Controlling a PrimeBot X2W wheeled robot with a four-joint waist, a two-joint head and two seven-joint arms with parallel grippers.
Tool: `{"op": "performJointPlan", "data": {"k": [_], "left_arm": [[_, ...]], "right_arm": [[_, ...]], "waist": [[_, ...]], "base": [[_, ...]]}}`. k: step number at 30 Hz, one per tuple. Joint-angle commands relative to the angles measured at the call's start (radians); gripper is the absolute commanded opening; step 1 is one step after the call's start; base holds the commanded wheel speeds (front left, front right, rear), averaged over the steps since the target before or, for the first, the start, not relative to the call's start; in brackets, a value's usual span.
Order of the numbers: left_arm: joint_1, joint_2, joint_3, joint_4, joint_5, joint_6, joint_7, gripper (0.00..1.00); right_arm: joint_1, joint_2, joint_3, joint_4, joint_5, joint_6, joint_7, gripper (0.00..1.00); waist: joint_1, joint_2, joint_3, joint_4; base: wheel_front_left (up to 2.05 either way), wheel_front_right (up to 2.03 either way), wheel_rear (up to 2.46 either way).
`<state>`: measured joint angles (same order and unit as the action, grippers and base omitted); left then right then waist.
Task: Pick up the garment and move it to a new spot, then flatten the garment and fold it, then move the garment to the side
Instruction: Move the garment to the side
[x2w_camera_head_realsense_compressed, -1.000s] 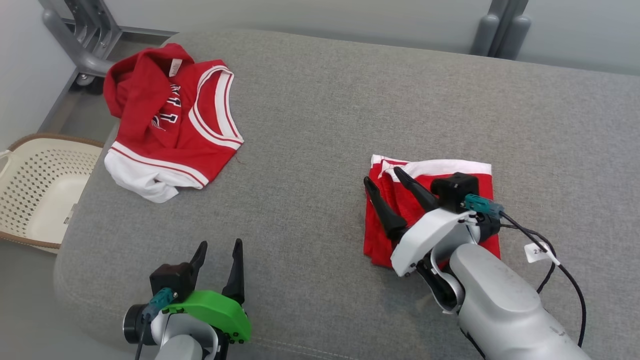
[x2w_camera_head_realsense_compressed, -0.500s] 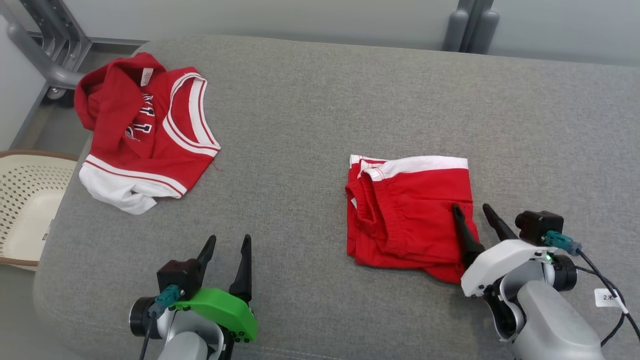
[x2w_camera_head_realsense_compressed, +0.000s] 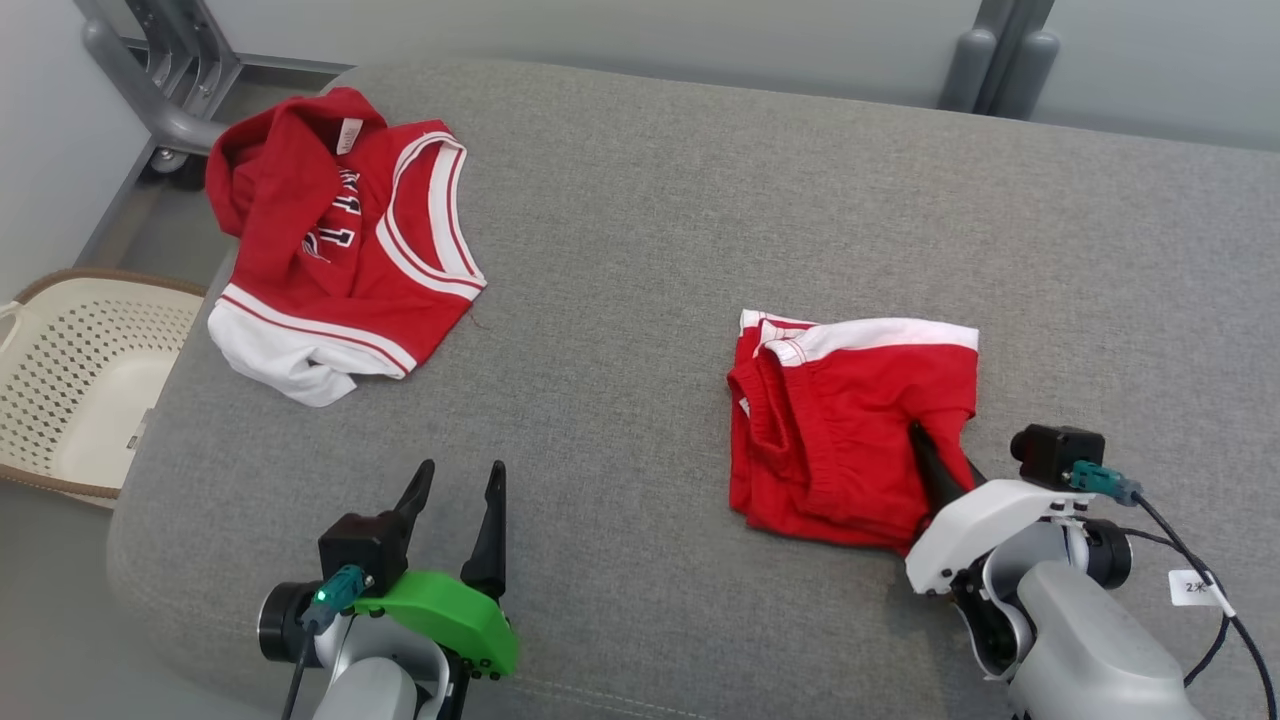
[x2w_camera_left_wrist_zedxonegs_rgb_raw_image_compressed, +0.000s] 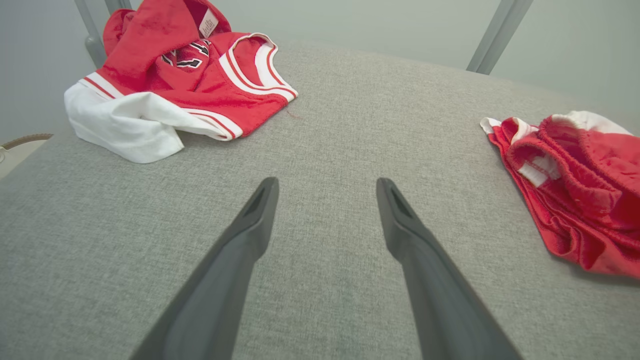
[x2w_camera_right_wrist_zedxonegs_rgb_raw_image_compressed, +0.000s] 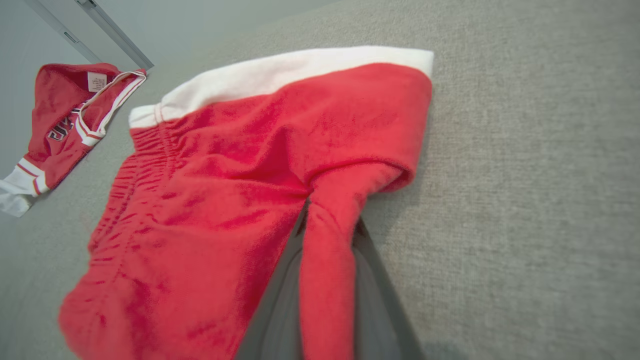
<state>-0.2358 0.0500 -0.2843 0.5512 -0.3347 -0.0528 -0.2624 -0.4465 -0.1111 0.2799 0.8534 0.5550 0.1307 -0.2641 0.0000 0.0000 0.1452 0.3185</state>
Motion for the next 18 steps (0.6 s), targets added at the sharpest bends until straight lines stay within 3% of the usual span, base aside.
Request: {"op": "performJointPlan", "data": {"k": [1,7,18], "left_arm": [[0.004,0.002,0.0,-0.005,0.006,-0.004,-0.003,1.0],[0.009,0.002,-0.016,-0.056,0.045,-0.013,-0.003,1.0],[0.011,0.002,-0.022,-0.082,0.066,-0.02,-0.003,1.0]], "right_arm": [[0.002,-0.012,-0.008,-0.008,-0.005,0.0,0.0,0.0],[0.03,-0.014,-0.085,-0.041,-0.061,0.0,0.0,0.0],[0.056,0.015,-0.076,-0.049,-0.098,0.0,0.0,0.0]], "waist": [[0.0,0.0,-0.006,-0.007],[0.0,0.0,-0.024,-0.111],[0.0,0.0,-0.037,-0.416]], "base": [[0.0,0.0,0.0],[0.0,0.0,0.0],[0.0,0.0,0.0]]}}
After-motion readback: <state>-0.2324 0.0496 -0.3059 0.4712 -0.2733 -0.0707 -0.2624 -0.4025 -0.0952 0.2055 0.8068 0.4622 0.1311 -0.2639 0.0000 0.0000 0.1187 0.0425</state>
